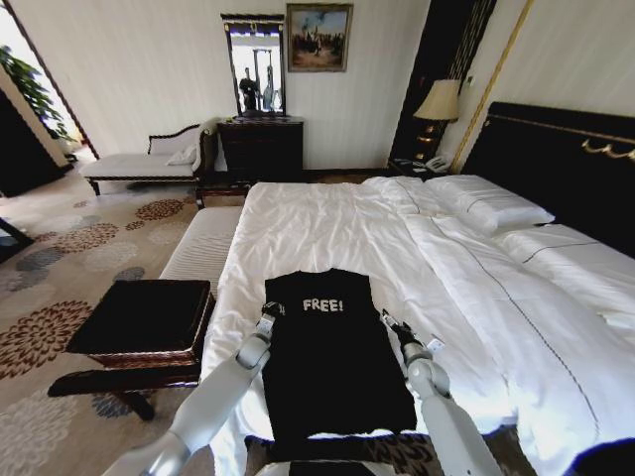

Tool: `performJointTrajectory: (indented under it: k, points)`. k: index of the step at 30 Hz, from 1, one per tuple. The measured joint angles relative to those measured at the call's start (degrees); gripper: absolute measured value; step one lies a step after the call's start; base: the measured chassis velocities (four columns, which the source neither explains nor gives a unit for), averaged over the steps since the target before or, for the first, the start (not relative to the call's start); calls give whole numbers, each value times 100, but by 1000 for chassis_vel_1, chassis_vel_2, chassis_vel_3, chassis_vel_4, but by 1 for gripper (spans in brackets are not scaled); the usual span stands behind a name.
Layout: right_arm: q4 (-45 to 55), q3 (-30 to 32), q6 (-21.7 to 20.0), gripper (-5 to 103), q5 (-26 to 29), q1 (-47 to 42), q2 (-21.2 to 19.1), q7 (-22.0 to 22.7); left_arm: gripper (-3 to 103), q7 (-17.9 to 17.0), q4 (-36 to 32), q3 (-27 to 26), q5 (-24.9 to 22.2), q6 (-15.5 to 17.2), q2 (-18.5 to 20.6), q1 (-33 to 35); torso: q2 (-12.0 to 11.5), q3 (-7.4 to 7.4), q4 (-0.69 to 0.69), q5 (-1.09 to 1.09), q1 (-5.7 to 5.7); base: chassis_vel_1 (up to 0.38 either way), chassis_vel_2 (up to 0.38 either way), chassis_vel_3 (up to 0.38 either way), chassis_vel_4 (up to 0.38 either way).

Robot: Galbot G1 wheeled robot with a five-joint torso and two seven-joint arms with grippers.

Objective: Fold the clothes on the bed and place them into the basket.

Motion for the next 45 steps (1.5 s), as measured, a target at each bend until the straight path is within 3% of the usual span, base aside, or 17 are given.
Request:
performJointTrajectory:
  k: [2,5,8,9,12,16,18,19,20,21,23,26,30,33,35,41,45]
  points:
    - [15,-2,0,100,12,12,-4,8,9,-94,-36,66,-79,68,6,3,0,0,0,-1,0,0,0,0,0]
    - [23,-7,0,100,12,10,-4,13,15,-128,-144,101,-124,90,64,53,0,0,0,0,0,0,0,0,0]
    - [12,-11,-1,100,0,-11,-13,15,30,-136,-372,112,-87,78,232,199,0,0,0,-1,0,0,0,0,0]
    - [12,-11,-1,100,0,-11,-13,15,30,-136,-372,112,-87,78,232,199,0,0,0,-1,0,0,0,0,0]
    - [8,-18,-1,100,-3,-13,-23,14,47,-13,-742,90,-38,-125,436,387,0,0,1,-1,0,0,0,0,0]
    - [21,-21,-2,100,-3,-28,-26,14,58,113,-1139,14,-214,-296,571,529,0,0,0,-1,0,0,0,0,0]
    - [40,-24,-4,100,-4,-42,-29,15,69,171,-1447,-95,-736,-293,658,623,0,0,1,-1,0,0,0,0,0]
    - [47,-25,-5,100,-4,-49,-30,14,69,148,-1560,-196,-1130,-201,665,656,0,0,0,-1,0,0,0,0,0]
    - [47,-25,-5,100,-4,-49,-30,14,69,148,-1560,-196,-1130,-201,665,656,0,0,0,-1,0,0,0,0,0]
    - [53,-26,-7,100,-4,-54,-31,15,74,78,-1618,-281,-1417,-108,656,672,1,0,0,0,-1,0,0,0,0]
    - [72,-30,-10,100,-11,-83,-35,16,85,-189,-1571,-622,-2322,168,542,626,0,0,1,-1,0,0,0,0,0]
    - [91,-30,-11,100,-28,-121,-37,18,96,-316,-1311,-853,-2786,284,461,471,0,0,0,0,0,0,0,0,0]
    - [124,-17,-12,100,-60,-211,-42,20,100,-309,-745,-1084,-3370,382,302,120,0,0,2,0,0,0,0,0,0]
    - [133,-5,-12,100,-67,-255,-50,21,100,-249,-453,-1117,-3584,419,181,-83,0,0,0,0,0,0,0,0,0]
    - [157,1,-13,100,-68,-299,-66,24,100,-166,81,-1137,-3731,456,-15,-340,0,0,0,0,0,0,0,0,0]
    - [194,3,-13,100,-61,-335,-127,30,100,84,1036,-1192,-3824,478,-374,-761,0,0,-1,0,0,0,0,0,0]
    - [163,7,-8,100,-27,-279,-197,31,100,481,1656,-1177,-3742,389,-606,-1058,0,0,0,0,0,0,0,0,0]
